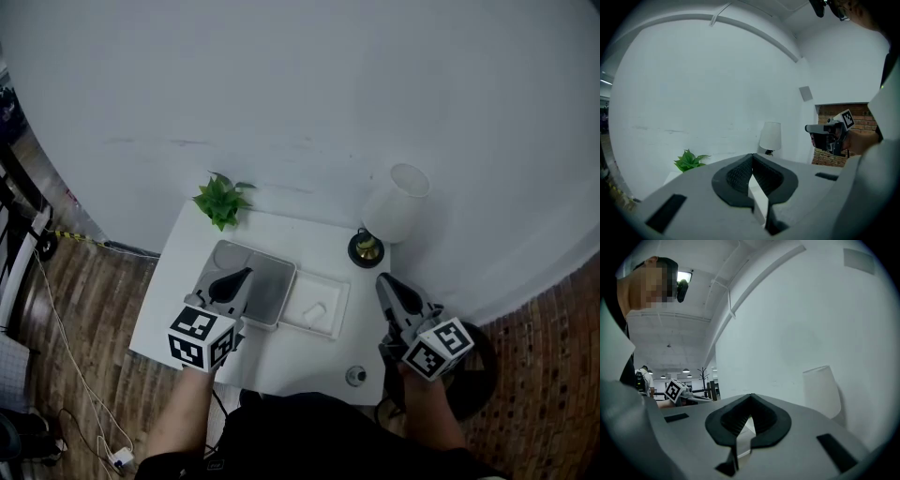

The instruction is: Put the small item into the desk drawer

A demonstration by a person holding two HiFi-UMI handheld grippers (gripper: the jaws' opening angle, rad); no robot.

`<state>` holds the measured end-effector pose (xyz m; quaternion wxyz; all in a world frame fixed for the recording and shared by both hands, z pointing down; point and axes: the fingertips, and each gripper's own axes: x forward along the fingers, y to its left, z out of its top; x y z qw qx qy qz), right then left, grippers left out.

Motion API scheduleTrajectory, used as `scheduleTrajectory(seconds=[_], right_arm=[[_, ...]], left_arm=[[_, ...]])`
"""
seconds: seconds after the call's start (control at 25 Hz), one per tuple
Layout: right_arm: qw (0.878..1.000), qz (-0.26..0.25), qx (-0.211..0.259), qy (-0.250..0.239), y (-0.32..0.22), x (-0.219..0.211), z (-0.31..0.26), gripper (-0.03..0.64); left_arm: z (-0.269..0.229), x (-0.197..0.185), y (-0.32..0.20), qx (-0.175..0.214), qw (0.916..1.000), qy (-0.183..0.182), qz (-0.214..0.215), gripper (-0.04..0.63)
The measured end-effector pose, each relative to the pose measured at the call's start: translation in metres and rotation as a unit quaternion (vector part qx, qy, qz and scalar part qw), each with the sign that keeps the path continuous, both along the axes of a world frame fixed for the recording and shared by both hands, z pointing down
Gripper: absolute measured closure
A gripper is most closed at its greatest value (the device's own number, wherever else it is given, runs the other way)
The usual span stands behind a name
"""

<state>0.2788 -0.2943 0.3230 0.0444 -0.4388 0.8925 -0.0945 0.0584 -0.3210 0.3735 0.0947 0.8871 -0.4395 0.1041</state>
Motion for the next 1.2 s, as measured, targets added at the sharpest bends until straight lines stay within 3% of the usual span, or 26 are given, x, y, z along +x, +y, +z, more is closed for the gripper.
scheduleTrajectory(seconds=[0.16,0.36,0.56,0.96,1.2], right_arm=[[1.000,-0.007,0.018,-0.016,0.011,-0.008,-0.015,0.618],[0.999,0.001,0.038,0.002,0.020,-0.013,-0.022,0.618],[1.000,0.011,0.029,0.000,0.023,-0.017,-0.009,0.618],[0.999,0.030,0.036,0.007,0.033,-0.020,0.007,0.618],[0.999,0.017,0.042,0.022,0.034,-0.025,0.007,0.618]], left_arm=[[-0.015,-0.007,0.008,0.016,0.9998,0.013,-0.003,0.586],[-0.028,-0.014,0.019,0.032,0.9993,0.015,-0.008,0.586],[-0.034,-0.012,0.030,0.048,0.9986,0.007,-0.020,0.586],[-0.023,-0.010,0.035,0.046,0.9987,0.011,-0.020,0.586],[-0.016,-0.012,0.035,0.039,0.9990,0.004,-0.022,0.586]])
